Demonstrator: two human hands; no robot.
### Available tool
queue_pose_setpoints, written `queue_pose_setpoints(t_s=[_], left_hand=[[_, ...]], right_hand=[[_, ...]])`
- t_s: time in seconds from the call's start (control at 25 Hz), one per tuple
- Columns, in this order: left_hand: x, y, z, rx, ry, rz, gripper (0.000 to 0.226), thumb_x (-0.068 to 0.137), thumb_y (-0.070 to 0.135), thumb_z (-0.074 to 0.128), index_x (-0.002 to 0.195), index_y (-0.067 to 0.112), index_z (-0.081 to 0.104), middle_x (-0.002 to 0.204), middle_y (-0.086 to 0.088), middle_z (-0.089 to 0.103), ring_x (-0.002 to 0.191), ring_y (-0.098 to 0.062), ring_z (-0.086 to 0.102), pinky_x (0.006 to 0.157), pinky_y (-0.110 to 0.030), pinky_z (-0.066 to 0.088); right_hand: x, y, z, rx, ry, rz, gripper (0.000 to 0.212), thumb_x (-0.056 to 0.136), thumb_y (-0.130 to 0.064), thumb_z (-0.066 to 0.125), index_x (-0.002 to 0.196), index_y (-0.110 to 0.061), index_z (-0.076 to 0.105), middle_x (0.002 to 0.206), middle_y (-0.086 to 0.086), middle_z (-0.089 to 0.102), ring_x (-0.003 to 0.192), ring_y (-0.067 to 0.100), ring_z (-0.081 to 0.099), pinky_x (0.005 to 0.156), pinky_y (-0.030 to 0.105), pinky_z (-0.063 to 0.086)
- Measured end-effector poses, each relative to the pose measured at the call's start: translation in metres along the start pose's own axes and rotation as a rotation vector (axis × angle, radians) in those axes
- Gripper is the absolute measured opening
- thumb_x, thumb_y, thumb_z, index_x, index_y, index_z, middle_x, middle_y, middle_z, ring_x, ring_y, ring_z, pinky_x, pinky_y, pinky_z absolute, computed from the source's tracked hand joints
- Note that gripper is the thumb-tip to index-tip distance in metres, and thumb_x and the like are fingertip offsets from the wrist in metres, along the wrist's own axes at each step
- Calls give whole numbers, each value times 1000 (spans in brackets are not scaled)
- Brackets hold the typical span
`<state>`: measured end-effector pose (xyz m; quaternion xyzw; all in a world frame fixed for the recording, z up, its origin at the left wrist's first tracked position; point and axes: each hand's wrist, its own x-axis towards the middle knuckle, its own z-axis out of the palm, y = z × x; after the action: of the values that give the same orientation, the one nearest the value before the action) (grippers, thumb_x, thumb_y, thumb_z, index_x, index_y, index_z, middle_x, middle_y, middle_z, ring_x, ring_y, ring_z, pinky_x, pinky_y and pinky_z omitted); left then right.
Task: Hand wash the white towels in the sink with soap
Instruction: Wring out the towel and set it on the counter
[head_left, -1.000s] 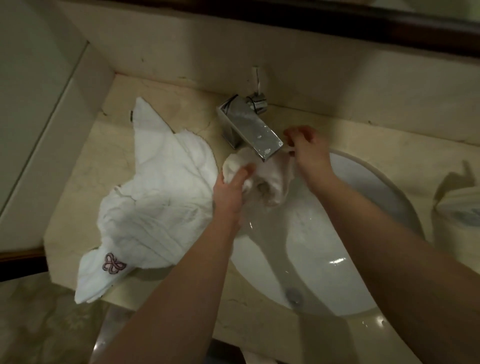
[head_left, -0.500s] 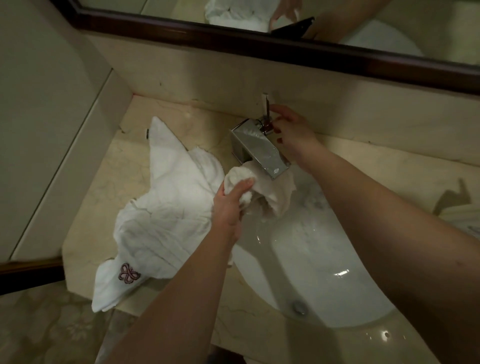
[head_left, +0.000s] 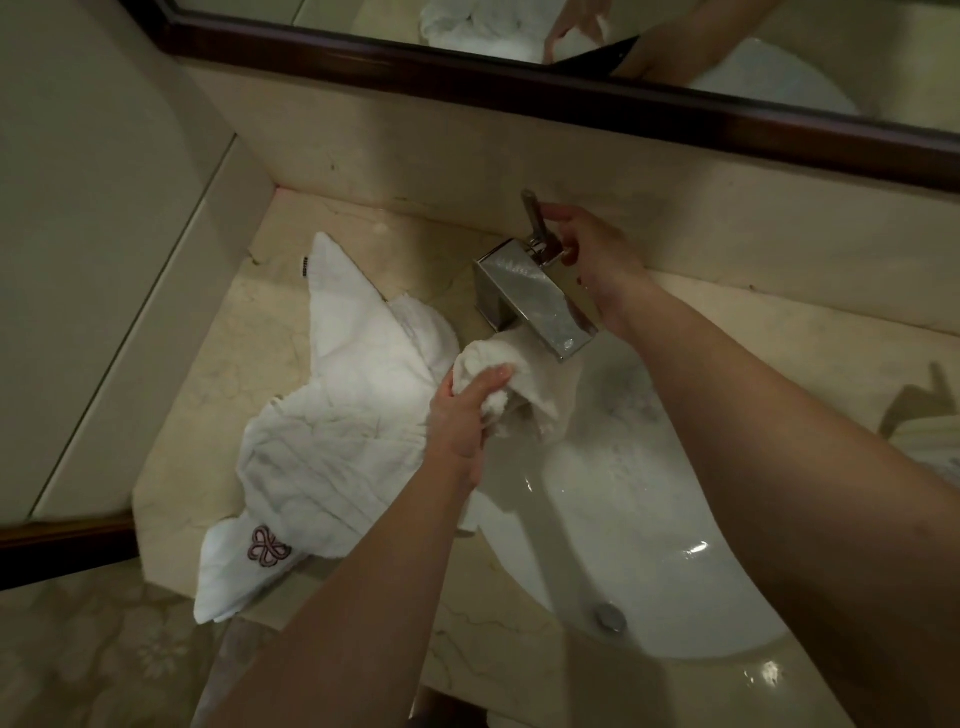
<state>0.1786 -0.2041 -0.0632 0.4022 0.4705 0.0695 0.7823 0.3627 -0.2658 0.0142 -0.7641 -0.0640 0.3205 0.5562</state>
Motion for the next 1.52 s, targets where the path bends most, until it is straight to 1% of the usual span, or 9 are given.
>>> queue_pose_setpoints(t_s=[0.16,0.36,0.52,0.68,0.8,0.88,1.12,1.32,1.52], left_hand=[[-12,5,0,10,-6,3,47,79,15,77,124,10,66,99,-6,75,86,-20,72,64,-30,57],[-40,21,-1,25,-40,-11,38,81,13,75,118,14,67,103,-8,76,89,-22,74,66,-30,58],[-76,29,1,28,-24,-10,31,80,14,75,110,13,69,98,-7,77,87,-21,75,72,-32,58],[-113,30,7,9,-86,2,68,63,31,85,123,7,65,113,-16,72,105,-33,70,95,-47,55],[-131,36,25,-5,-102,-5,79,61,38,84,129,5,63,120,-17,70,106,-33,68,79,-39,57],[-144,44,42,-11,-124,-21,73,65,36,81,128,3,64,118,-19,69,101,-32,68,72,-36,58],[-177,76,81,10,-285,-47,40,82,32,72,117,12,69,106,-12,74,100,-30,68,99,-47,50],[-179,100,87,143,-377,-40,51,81,38,74,125,14,66,115,-11,73,112,-32,67,96,-45,53],[-170,126,73,416,-568,87,65,69,48,82,127,25,63,118,-1,73,108,-23,68,87,-39,54]], right_hand=[[-15,7,-2,4,5,5,36,102,-19,34,122,-34,61,89,-11,53,77,3,47,71,19,38],[-54,58,-20,94,130,131,35,99,-22,46,133,-24,53,102,0,59,84,10,56,74,26,44],[-102,84,-29,85,51,193,33,100,-28,52,130,-17,56,108,-1,62,100,19,59,81,32,47],[-143,88,-37,74,-18,205,44,97,-52,50,130,-24,56,129,-3,59,121,17,53,104,40,41],[-168,78,-53,129,-28,167,70,80,-80,48,129,-30,55,130,-7,59,122,14,54,106,43,42],[-187,61,-69,149,-23,82,66,77,-75,51,125,-30,55,126,-8,60,119,13,56,100,36,47],[-225,10,-103,107,10,-37,64,79,-42,74,132,-26,43,118,-7,60,104,4,61,75,19,50],[-234,-16,-103,12,155,-52,26,90,-45,65,109,-26,63,103,-8,69,91,8,66,69,21,51],[-239,-37,-93,-12,338,-147,27,99,-33,56,91,-8,62,86,9,67,78,14,61,71,30,46]])
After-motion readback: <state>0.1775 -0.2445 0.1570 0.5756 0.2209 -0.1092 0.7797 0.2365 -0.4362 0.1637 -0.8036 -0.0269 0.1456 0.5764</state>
